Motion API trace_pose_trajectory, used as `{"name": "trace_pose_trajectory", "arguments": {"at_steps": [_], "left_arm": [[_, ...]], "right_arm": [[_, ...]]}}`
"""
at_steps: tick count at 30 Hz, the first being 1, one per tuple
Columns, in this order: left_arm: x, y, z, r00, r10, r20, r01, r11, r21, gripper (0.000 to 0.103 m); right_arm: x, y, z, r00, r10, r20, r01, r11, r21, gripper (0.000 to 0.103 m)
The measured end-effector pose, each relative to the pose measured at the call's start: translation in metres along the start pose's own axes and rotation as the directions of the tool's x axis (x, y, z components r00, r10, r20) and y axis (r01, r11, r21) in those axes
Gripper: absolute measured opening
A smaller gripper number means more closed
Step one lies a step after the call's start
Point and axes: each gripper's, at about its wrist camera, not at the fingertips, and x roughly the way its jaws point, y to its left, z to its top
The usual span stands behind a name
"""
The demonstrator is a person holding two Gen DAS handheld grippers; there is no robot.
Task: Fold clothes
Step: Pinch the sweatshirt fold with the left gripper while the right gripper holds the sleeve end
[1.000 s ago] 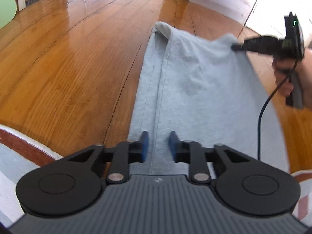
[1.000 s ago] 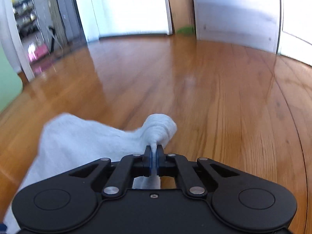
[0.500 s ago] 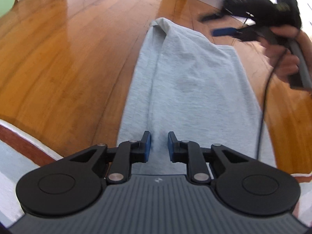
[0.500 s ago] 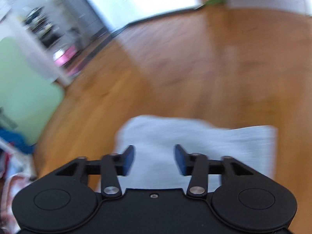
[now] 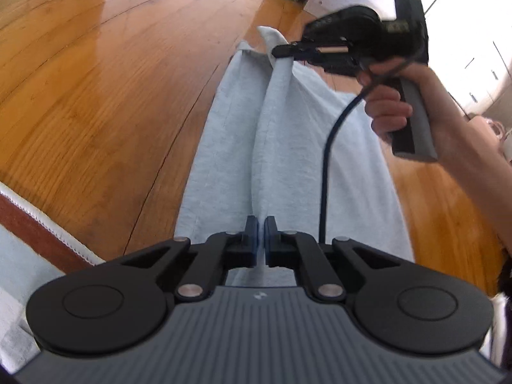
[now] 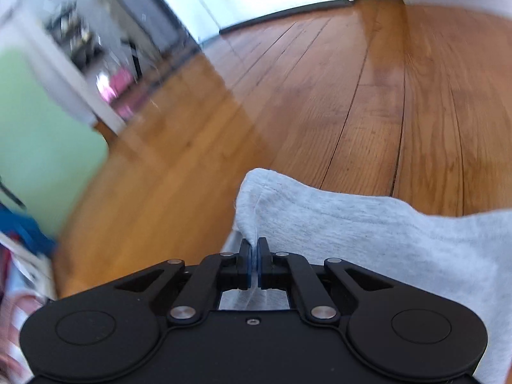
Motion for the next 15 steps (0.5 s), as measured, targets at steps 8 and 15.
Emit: {"name": "trace_pose_trajectory", "arguments": {"at_steps": [8,15], "left_arm": [[-0.027,0.01,0.003,0.993,0.108,0.047,-0.108,0.994,-0.005,0.0],[-0.016,0.037,-0.006,0.986,0.164,-0.01,-0.164,0.985,-0.048,0.0]], "right_arm": [[0.015,-0.016,0.0,0.988,0.158,-0.002,-0.154,0.965,0.211,0.005],[0.039,0.014,0.002,0.994,0.081,-0.077,-0.067,0.985,0.162,0.029]]}}
